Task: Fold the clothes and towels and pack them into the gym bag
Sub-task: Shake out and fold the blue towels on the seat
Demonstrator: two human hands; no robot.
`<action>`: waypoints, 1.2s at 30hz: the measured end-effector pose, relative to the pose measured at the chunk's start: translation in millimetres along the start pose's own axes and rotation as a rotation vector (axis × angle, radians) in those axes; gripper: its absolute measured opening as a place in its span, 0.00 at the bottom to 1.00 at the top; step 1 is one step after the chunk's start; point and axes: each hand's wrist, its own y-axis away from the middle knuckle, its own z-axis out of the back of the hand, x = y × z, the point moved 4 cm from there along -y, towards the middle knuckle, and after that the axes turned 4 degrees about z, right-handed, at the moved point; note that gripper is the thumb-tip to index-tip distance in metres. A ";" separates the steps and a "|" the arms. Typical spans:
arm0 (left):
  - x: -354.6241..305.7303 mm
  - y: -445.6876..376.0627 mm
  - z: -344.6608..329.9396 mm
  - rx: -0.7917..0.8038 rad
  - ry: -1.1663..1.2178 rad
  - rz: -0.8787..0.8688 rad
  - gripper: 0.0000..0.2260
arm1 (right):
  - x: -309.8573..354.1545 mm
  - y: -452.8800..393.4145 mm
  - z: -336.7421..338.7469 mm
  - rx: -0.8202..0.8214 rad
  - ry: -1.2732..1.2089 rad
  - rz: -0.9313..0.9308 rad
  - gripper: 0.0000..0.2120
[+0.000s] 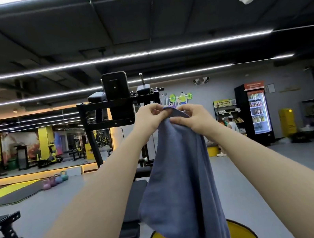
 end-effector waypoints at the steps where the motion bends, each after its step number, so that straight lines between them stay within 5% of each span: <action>1: -2.3 1.1 -0.4 -0.008 -0.004 -0.002 0.06 | 2.7 0.7 -0.1 -0.018 0.004 0.017 0.03; 5: 2.4 12.9 -5.2 0.023 0.115 0.075 0.07 | 7.3 3.3 0.4 -0.053 0.010 0.017 0.09; 11: 23.2 44.2 -17.3 0.389 0.101 0.239 0.05 | 4.5 9.9 9.2 -0.139 0.022 -0.004 0.06; 17: 40.1 46.2 -9.5 0.054 0.082 0.129 0.03 | -3.2 30.7 12.9 -0.096 -0.023 -0.068 0.09; 23: 33.3 55.4 -25.8 0.171 -0.023 0.110 0.06 | -20.4 50.5 4.9 0.170 -0.051 -0.256 0.07; 30: 44.9 62.7 -9.9 0.320 -0.276 0.112 0.04 | -20.9 53.2 30.8 -0.105 0.153 -0.126 0.02; 36: 57.1 72.8 20.6 0.158 -0.421 0.117 0.05 | -24.0 60.0 47.1 -0.294 0.237 -0.103 0.05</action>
